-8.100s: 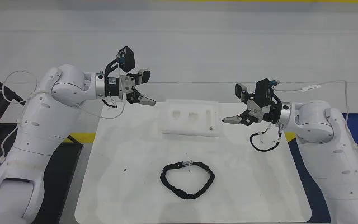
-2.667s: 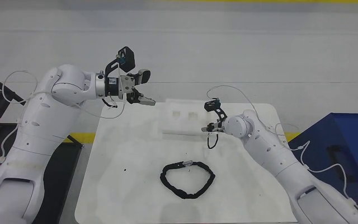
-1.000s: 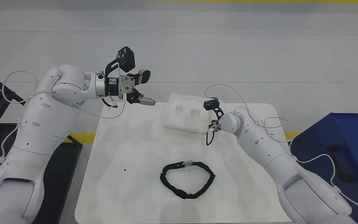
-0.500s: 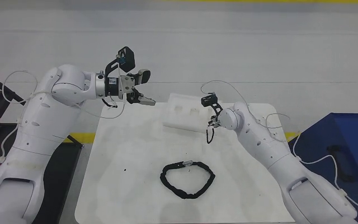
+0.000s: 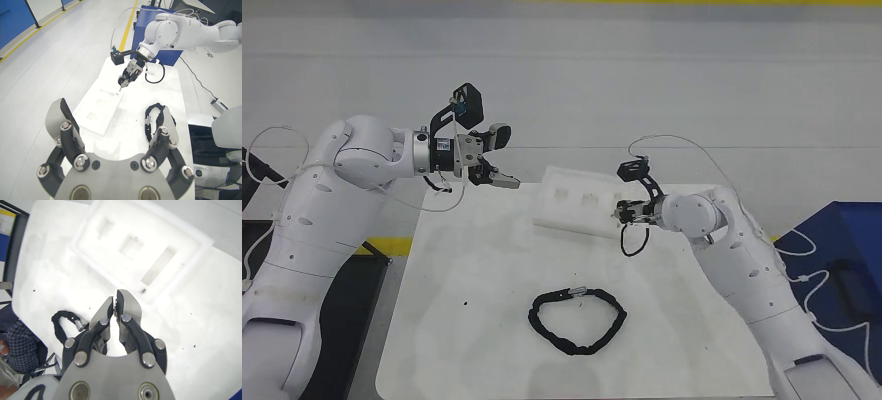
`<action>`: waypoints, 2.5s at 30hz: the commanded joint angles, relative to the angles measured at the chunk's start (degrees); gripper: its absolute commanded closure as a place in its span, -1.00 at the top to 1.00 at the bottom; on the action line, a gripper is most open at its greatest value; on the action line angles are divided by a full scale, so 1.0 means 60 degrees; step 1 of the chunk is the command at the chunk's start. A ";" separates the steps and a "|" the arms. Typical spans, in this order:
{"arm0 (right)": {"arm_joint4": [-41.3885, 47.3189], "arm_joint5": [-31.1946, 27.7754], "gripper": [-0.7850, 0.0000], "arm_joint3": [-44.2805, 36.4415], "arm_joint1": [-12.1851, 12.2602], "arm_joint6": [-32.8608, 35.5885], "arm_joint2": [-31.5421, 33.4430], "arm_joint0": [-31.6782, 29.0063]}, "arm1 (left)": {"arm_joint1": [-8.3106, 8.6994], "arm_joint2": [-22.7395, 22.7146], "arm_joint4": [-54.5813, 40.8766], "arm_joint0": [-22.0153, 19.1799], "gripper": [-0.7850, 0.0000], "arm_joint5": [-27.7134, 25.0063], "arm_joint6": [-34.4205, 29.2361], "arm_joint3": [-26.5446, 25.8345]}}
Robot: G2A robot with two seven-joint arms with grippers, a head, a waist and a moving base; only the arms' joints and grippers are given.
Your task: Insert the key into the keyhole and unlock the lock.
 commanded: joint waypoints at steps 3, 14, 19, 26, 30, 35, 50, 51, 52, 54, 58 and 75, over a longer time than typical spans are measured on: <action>0.0875 -0.0525 -1.00 -0.1448 0.0269 0.0408 0.0987 -0.0954 | 0.0000 0.0000 0.0000 0.0000 1.00 0.0000 0.0000 0.0000; 0.4055 -0.1902 -1.00 -0.3316 0.0704 0.1662 0.2710 -0.2370 | 0.0000 0.0000 0.0000 0.0000 1.00 0.0000 0.0000 0.0000; 0.5435 -0.2266 -1.00 -0.3806 0.0866 0.1993 0.3418 -0.2804 | 0.0000 0.0000 0.0000 0.0000 1.00 0.0000 0.0000 0.0000; 0.6563 -0.2474 -1.00 -0.4423 0.1062 0.1947 0.4273 -0.3408 | 0.0000 0.0000 0.0000 0.0000 1.00 0.0000 0.0000 0.0000; 0.6465 -0.2427 -1.00 -0.4793 0.1163 0.1833 0.4591 -0.3648 | 0.0000 0.0000 0.0000 0.0000 1.00 0.0000 0.0000 0.0000; 0.6828 -0.2739 -1.00 -0.5023 0.1223 0.1442 0.4704 -0.3912 | 0.0000 0.0000 0.0000 0.0000 1.00 0.0000 0.0000 0.0000; 0.6859 -0.2762 -1.00 -0.5009 0.1227 0.1421 0.4707 -0.3932 | 0.0016 -0.0067 0.0351 0.0089 1.00 0.0302 0.0113 -0.0174; 0.6859 -0.2762 -1.00 -0.5009 0.1227 0.1421 0.4707 -0.3932 | 0.0031 -0.0060 0.0411 0.0189 1.00 0.0374 0.0099 -0.0276; 0.6859 -0.2762 -1.00 -0.5009 0.1227 0.1421 0.4707 -0.3932 | 0.0055 -0.0065 0.0477 0.0256 1.00 0.0424 0.0002 -0.0330; 0.6859 -0.2762 -1.00 -0.5009 0.1227 0.1421 0.4707 -0.3932 | 0.0099 -0.0079 0.0763 0.0399 1.00 0.0589 -0.0148 -0.0435; 0.6859 -0.2762 -1.00 -0.5009 0.1227 0.1421 0.4707 -0.3932 | 0.0158 -0.0015 0.0885 0.0754 1.00 0.0701 -0.0314 -0.0445; 0.6859 -0.2762 -1.00 -0.5009 0.1227 0.1421 0.4707 -0.3932 | 0.0353 0.0394 0.1252 0.2210 1.00 0.0000 0.0093 -0.0505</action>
